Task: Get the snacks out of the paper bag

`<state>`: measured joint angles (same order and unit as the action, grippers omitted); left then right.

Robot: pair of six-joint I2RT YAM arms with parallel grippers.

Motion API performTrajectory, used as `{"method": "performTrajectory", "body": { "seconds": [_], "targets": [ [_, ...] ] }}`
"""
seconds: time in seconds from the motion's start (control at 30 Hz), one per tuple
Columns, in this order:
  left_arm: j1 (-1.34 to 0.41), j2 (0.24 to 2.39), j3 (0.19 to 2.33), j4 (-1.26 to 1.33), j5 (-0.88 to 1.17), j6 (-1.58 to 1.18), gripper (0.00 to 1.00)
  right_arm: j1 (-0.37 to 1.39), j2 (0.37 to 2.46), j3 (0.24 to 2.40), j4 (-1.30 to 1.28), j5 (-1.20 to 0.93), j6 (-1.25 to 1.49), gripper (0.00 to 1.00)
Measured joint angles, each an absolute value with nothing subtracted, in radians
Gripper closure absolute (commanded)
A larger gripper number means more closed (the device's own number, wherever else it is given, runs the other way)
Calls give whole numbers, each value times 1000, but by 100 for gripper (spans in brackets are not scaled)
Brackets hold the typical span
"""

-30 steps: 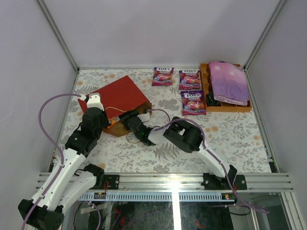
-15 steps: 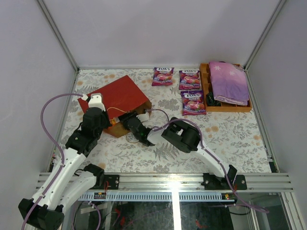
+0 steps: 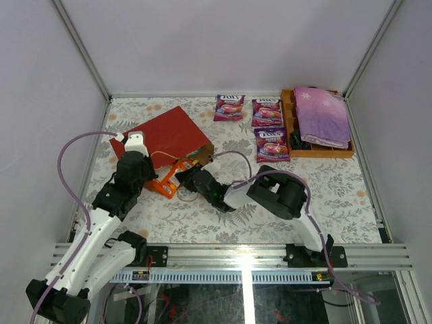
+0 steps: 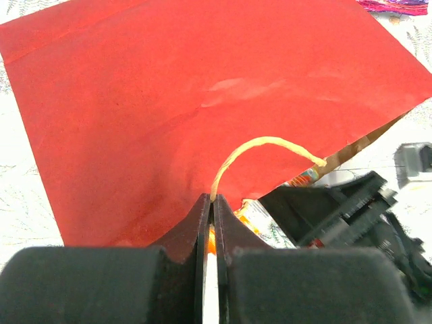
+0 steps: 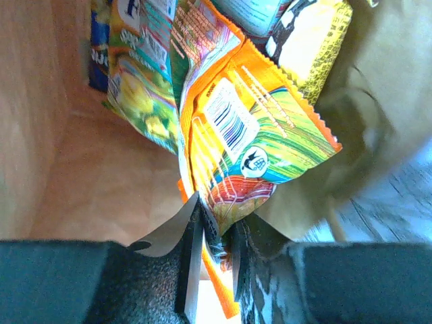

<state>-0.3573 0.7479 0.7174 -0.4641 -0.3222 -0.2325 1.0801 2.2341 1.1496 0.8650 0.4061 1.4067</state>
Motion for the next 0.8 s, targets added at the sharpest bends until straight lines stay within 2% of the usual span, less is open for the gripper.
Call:
{"method": "performTrajectory", "body": {
  "seconds": [0.23,0.53,0.8],
  "targets": [
    [-357,747,717,-465,-321,-234,100,1092,2004,920,768,309,1251,92],
    [-357,705,716,-464,-310,-235,100,1091,1892,1053,462,64,948,94],
    [-357,677,714,-465,-310,-236,100,1048,1683,1010,159,-120,729,94]
  ]
}}
